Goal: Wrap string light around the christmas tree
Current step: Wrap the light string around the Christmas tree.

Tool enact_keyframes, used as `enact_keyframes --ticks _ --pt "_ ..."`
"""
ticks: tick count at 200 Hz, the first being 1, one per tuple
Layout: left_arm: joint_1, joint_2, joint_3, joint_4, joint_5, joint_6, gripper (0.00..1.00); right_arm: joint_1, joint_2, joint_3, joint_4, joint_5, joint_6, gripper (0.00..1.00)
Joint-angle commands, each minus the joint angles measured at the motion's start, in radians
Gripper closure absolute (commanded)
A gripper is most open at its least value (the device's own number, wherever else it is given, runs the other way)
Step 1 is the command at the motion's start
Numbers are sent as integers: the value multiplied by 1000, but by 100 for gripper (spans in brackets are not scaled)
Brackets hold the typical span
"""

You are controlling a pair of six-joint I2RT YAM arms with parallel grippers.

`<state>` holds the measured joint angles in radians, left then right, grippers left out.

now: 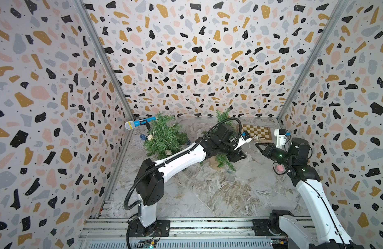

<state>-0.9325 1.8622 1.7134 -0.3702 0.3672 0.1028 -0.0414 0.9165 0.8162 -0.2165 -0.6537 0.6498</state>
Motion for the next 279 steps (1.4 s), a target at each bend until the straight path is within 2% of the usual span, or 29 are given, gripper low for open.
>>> enact_keyframes --ticks 1,20,33,72,90,107,145,173,202,213,232,252,279 --pt "-61 4 92 -69 -221 -154 42 -7 6 0 30 3 -3 100" --pt "-113 -12 77 -95 -319 -245 42 -18 20 -6 28 7 -17 100" --pt "-138 -38 36 -65 -333 -283 40 -23 27 -12 35 1 -13 100" --pt "-146 -103 -65 35 -294 -419 32 -24 30 -36 58 -15 5 100" --pt "-146 -115 -167 175 -228 -582 26 -24 24 -43 59 -17 10 100" --pt "-147 -113 -242 312 -217 -720 25 -24 19 -50 59 -16 12 100" --pt "-146 -106 -268 385 -312 -767 19 -24 15 -56 66 -37 29 100" --pt "-146 -88 -327 518 -368 -871 18 -23 9 -59 77 -44 51 100" --pt "-144 -44 -356 572 -422 -970 18 -23 6 -68 87 -61 67 100" --pt "-143 -36 -378 608 -464 -1044 18 -22 4 -68 87 -62 67 100" --pt "-132 -8 -362 661 -509 -1040 18 -22 -1 -68 71 -69 73 100" --pt "-120 43 -341 766 -494 -1029 18 -24 -32 -91 49 -50 90 100" --pt "-102 94 -321 857 -524 -1044 23 -22 -26 -96 34 -67 99 100"
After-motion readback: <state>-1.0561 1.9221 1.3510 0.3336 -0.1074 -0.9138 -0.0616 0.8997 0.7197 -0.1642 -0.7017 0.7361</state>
